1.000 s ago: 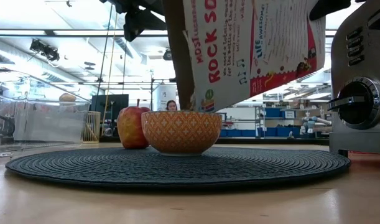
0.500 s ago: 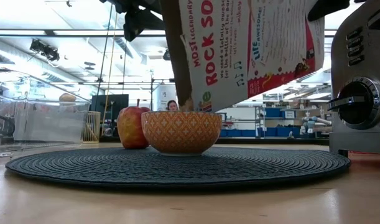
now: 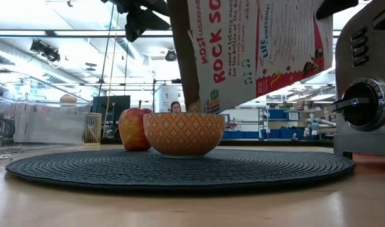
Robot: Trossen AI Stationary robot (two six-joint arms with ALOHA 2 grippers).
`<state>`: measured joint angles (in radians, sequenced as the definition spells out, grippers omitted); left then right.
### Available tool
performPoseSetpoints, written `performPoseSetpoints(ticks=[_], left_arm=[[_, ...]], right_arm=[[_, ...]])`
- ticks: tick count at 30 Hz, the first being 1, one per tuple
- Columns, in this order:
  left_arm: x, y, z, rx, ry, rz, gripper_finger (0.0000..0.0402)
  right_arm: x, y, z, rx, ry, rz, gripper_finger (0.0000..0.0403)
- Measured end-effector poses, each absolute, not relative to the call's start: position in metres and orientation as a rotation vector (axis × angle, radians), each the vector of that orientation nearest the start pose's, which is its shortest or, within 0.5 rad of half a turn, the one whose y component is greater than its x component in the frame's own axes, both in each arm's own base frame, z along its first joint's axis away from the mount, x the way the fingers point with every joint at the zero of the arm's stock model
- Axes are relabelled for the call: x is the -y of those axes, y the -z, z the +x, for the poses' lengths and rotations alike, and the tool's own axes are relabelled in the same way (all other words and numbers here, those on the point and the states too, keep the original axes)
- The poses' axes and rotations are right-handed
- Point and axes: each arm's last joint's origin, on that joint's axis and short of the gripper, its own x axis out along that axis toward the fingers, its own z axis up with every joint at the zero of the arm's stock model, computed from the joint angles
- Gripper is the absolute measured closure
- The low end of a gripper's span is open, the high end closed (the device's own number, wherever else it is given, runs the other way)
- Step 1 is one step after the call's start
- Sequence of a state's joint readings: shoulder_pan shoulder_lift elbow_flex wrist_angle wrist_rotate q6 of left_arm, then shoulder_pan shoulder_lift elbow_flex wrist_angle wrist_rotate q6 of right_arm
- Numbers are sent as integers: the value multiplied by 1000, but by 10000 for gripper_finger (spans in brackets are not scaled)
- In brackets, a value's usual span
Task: Arrange a breakfast setting
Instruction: Pour the cereal into the bowl
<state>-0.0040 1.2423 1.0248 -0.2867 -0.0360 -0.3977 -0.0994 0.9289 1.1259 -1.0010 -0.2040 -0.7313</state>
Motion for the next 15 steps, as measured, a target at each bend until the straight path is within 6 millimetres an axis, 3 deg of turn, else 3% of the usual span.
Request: performPoseSetpoints(ticks=[15], left_arm=[[0,-313,271,-488,-132,-381,247]], right_arm=[[9,-353,156,-714,-392,-536,170]])
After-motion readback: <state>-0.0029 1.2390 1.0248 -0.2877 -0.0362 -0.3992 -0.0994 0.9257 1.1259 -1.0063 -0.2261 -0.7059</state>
